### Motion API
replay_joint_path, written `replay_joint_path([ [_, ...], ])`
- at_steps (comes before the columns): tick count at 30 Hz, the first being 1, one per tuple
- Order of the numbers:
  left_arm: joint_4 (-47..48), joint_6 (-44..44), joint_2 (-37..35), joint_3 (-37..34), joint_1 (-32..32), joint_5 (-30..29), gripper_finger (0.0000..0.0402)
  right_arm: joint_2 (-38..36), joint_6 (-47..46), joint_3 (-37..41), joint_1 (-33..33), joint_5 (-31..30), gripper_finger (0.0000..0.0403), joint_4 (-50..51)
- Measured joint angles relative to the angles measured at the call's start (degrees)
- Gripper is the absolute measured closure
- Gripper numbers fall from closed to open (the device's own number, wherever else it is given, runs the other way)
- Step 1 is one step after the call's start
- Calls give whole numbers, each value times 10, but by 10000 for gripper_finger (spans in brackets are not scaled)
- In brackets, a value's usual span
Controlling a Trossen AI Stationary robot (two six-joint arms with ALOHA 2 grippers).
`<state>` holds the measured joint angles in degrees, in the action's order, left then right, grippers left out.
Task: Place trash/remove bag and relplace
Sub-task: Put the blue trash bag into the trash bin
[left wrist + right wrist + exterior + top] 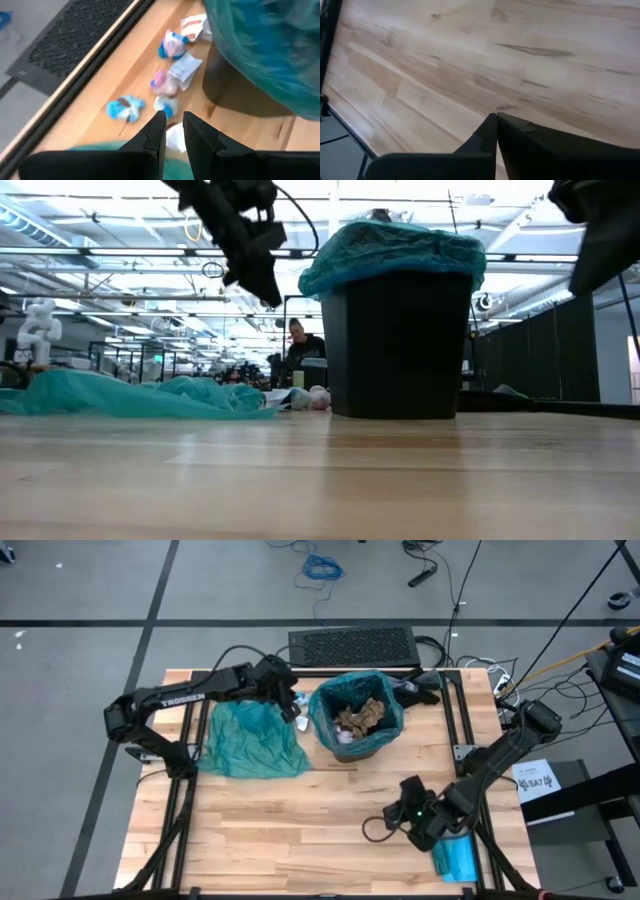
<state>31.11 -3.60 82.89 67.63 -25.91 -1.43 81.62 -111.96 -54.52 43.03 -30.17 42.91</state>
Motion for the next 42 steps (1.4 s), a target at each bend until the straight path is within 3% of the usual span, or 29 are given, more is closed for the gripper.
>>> replay_joint_path([
  [9, -222, -1, 40, -72, -37, 42, 336, -1, -30, 0, 17, 0, 402, -1],
  [13, -270, -6, 84, -81, -40, 113, 337, -1, -31, 0, 17, 0, 402, -20],
  [17, -331, -56, 114, -81, -29, 167, 337, -2, -29, 0, 17, -1, 402, -37],
  [25, -435, -81, 142, -80, 34, 179, 337, -2, -28, 0, 17, -1, 403, -37],
  [34, -423, -106, 150, -67, 54, 171, 337, -2, -25, 0, 17, -12, 403, -37],
  [42, -277, -92, 92, -67, 1, 127, 337, -2, -25, 0, 17, -14, 403, -38],
])
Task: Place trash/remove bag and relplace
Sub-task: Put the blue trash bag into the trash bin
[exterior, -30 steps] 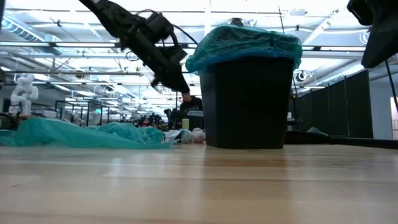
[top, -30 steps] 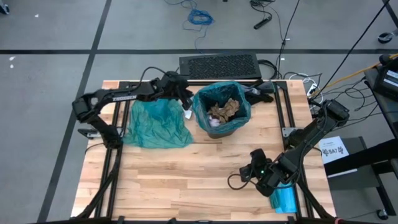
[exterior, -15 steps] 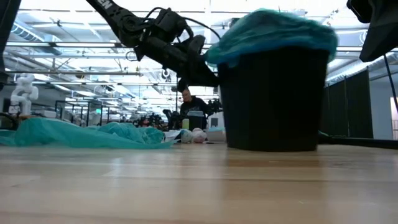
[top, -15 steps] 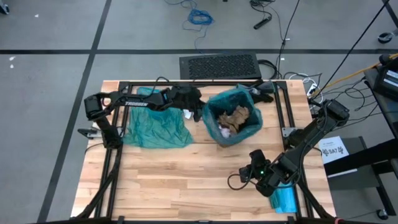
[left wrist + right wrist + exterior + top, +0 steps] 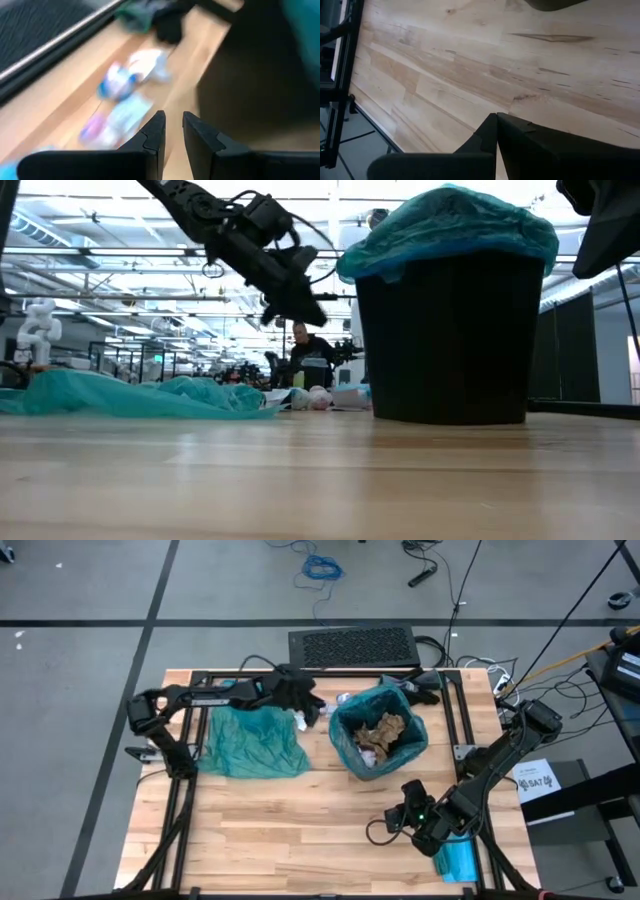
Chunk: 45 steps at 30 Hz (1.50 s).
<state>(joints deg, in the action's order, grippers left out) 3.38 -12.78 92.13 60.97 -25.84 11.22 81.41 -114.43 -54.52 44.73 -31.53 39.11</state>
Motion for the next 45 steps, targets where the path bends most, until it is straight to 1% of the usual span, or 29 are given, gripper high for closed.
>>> replay_joint_path([
  [2, 61, 15, -20, 0, -15, 1, 337, 0, 0, 0, 0, 0, 403, 0],
  [5, 106, 30, -38, 0, -25, 1, 337, 0, 0, 0, 0, 0, 403, 0],
  [9, 128, 29, -40, 0, -30, 3, 334, 0, -2, 0, 0, 0, 403, -2],
  [13, 116, 41, -32, 0, -27, 10, 318, 0, -3, 0, -2, 1, 403, -11],
  [17, 105, 49, -22, 0, -25, 9, 289, 0, -4, 0, -9, 1, 403, -23],
  [21, 80, 100, -13, 0, -24, -1, 263, 0, -4, 0, -13, 3, 403, -30],
  [23, 79, 121, -13, 0, -24, -15, 256, 0, -4, 0, -17, 3, 403, -34],
  [25, 77, 121, -13, 0, -25, -25, 253, 0, -4, 0, -19, 3, 403, -36],
  [27, 76, 117, -4, 0, -35, -22, 253, 0, -4, 0, -21, 3, 403, -44],
  [31, 85, 86, 32, 0, -50, -14, 253, 0, -4, 0, -27, 3, 403, -45],
  [35, 86, 70, 52, 0, -51, 7, 253, 0, -4, 0, -34, 3, 403, -48],
  [40, 90, 27, 69, 0, -48, 6, 253, 0, -4, 0, -39, 3, 403, -52],
  [45, 99, 16, 98, 0, -48, 6, 253, 0, -3, 0, -39, 3, 403, -64],
])
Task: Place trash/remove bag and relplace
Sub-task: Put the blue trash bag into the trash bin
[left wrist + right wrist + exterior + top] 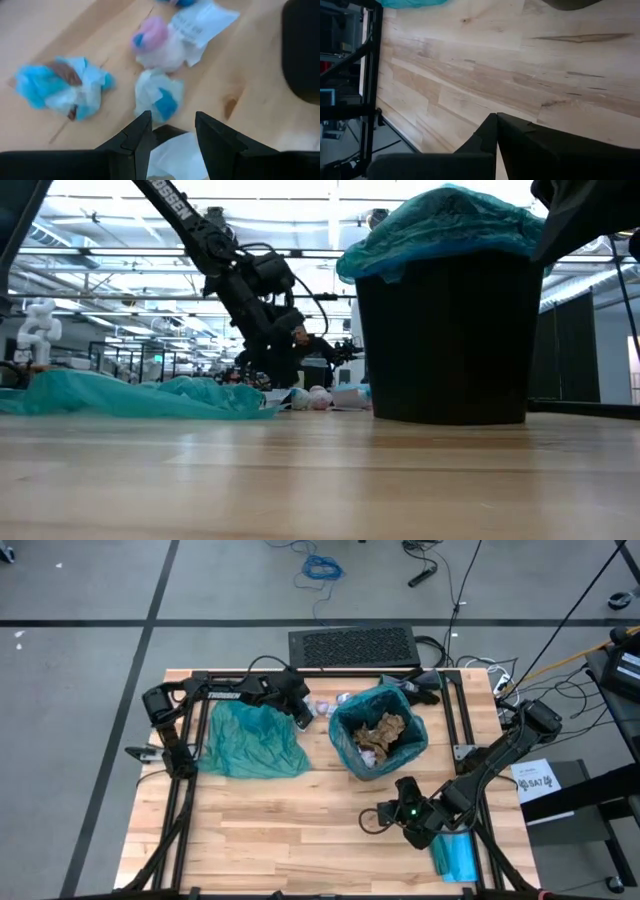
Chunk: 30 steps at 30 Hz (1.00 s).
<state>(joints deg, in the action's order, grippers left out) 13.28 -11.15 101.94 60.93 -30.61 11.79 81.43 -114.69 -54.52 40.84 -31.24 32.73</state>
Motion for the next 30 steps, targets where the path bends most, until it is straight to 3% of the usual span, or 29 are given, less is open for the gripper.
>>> replay_joint_path([
  [9, -21, 0, 58, 0, 6, -45, 256, 0, 3, 0, -7, 0, 403, -14],
  [14, -25, 10, 64, 0, 12, -52, 312, 0, 3, 0, -8, 0, 403, -13],
  [18, -13, 9, 53, 0, 15, -31, 388, 0, 14, 0, -8, 0, 403, -13],
  [30, 114, 8, -42, 0, 58, -14, 400, 0, 79, 0, -23, -1, 403, -12],
])
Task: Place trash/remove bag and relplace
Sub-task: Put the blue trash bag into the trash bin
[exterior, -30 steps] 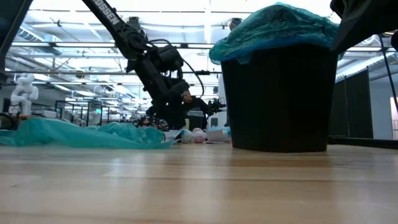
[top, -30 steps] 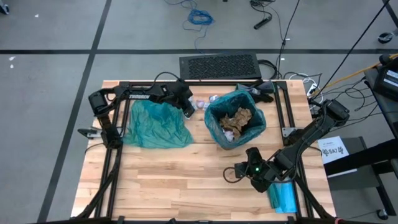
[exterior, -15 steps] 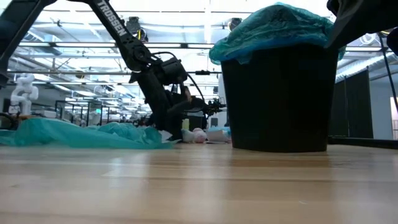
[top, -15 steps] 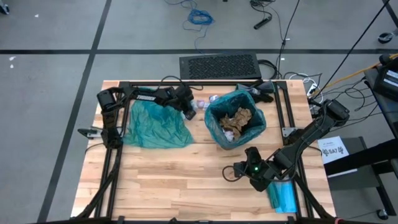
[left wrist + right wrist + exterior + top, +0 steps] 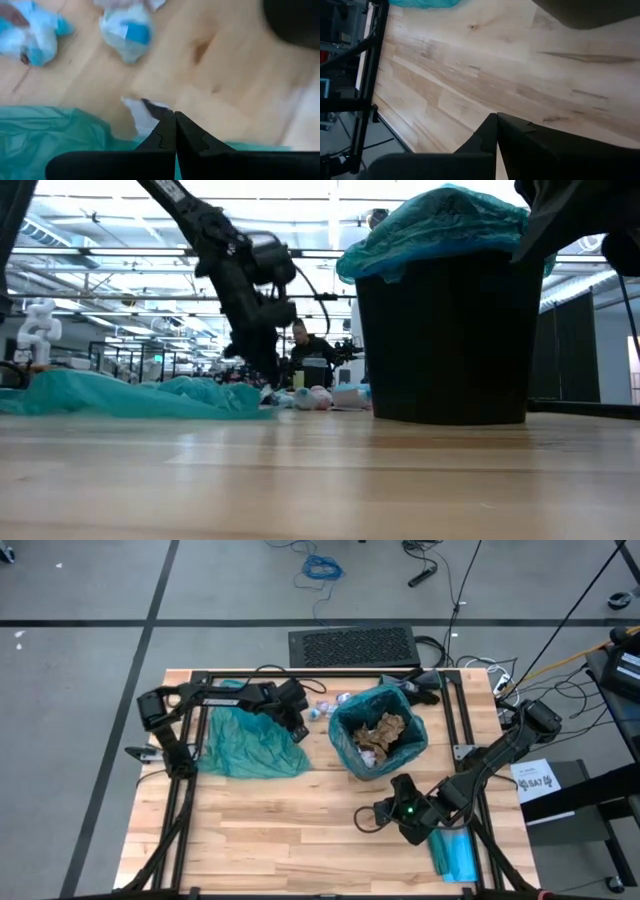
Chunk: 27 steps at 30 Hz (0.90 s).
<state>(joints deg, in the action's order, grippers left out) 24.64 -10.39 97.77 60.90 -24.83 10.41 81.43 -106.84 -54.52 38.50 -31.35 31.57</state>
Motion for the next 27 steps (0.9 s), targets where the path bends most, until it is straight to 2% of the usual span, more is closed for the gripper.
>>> replay_joint_path([
  [10, -8, -108, -159, 0, 40, -1, 401, 0, 93, 0, -3, 1, 403, 0],
  [16, -94, -162, -254, 0, 78, -5, 401, 0, 134, 0, -3, 1, 403, -1],
  [22, -219, -147, -282, 0, 114, -11, 401, 0, 150, 0, -3, 1, 403, -3],
  [27, -321, -131, -269, 0, 127, -18, 401, 0, 150, 0, -3, 1, 403, -14],
])
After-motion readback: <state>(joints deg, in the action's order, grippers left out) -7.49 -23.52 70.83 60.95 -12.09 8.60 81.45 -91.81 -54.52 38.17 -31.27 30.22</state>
